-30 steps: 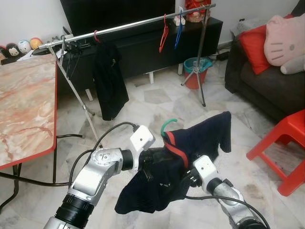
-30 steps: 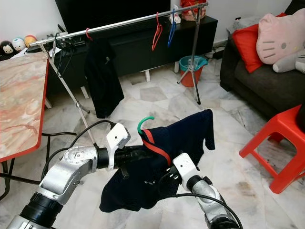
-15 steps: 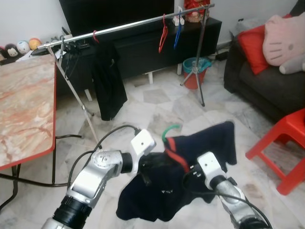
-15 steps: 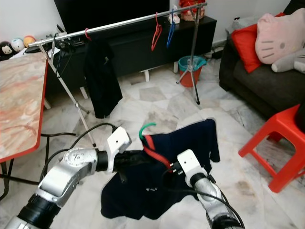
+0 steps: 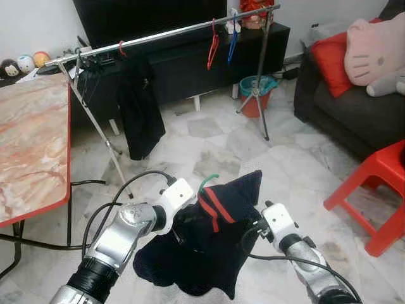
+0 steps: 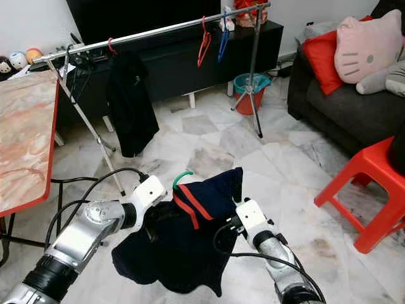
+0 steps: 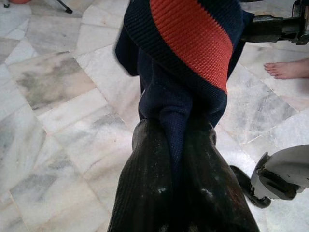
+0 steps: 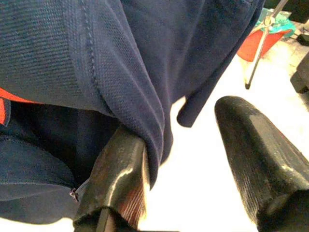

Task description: Hang hanger

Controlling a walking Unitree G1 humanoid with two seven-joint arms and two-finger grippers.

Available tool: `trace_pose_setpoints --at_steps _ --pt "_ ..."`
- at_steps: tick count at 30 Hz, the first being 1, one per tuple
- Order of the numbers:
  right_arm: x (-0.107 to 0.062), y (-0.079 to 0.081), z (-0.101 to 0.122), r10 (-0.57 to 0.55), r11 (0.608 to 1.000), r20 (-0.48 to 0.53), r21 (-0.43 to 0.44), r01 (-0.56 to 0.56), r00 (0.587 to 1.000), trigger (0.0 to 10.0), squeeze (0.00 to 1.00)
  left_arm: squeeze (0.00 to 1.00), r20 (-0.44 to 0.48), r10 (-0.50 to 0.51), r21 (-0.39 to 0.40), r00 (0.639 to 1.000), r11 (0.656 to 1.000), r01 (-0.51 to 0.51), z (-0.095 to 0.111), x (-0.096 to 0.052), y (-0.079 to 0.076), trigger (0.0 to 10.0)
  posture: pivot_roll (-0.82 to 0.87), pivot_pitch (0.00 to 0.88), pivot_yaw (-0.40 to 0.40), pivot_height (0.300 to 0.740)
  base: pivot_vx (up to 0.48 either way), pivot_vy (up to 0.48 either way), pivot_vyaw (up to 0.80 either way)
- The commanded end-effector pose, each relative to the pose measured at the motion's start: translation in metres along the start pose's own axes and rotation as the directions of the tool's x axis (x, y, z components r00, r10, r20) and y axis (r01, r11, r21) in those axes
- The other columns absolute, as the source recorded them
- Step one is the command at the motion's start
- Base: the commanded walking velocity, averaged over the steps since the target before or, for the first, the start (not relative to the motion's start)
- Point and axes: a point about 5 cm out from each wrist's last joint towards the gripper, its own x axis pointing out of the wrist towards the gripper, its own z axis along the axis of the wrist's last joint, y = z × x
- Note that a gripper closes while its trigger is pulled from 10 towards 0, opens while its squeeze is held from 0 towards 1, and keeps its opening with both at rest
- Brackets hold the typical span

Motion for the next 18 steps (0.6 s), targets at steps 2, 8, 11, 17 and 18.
trace_pose_setpoints --at_steps 2,8,11,17,18 --pt "0.001 -0.003 0.002 -0.006 1.000 0.004 -0.014 0.006 1.000 10.0 0.00 0.00 0.027 -0.005 0.014 1.000 1.000 0.005 0.007 -0.006 0.005 10.0 0.00 0.000 0.073 0.740 0.000 0.000 0.00" --pt "0.000 -0.006 -0.001 -0.016 1.000 -0.011 -0.026 0.016 1.000 10.0 0.00 0.00 -0.011 -0.178 0.074 0.984 0.981 0.178 0.002 -0.023 -0.002 10.0 0.00 0.000 0.072 0.740 0.000 0.000 0.00" --pt "0.000 -0.008 -0.001 -0.023 0.999 -0.012 -0.030 0.022 1.000 10.0 0.00 0.00 -0.081 -0.239 0.117 0.968 0.962 0.247 -0.005 -0.036 0.000 10.0 0.00 0.000 0.072 0.740 0.000 0.000 0.00" --pt "0.001 -0.010 0.002 -0.022 0.999 -0.005 -0.037 0.022 1.000 10.0 0.00 0.00 -0.234 -0.179 0.234 0.956 0.944 0.234 -0.019 -0.044 0.013 10.0 0.00 0.000 0.069 0.740 0.000 0.000 0.00" --pt "0.002 -0.011 0.002 -0.020 0.999 -0.003 -0.040 0.020 1.000 10.0 0.00 0.00 -0.256 -0.173 0.253 0.951 0.938 0.239 -0.022 -0.044 0.014 10.0 0.00 0.000 0.069 0.740 0.000 0.000 0.00"
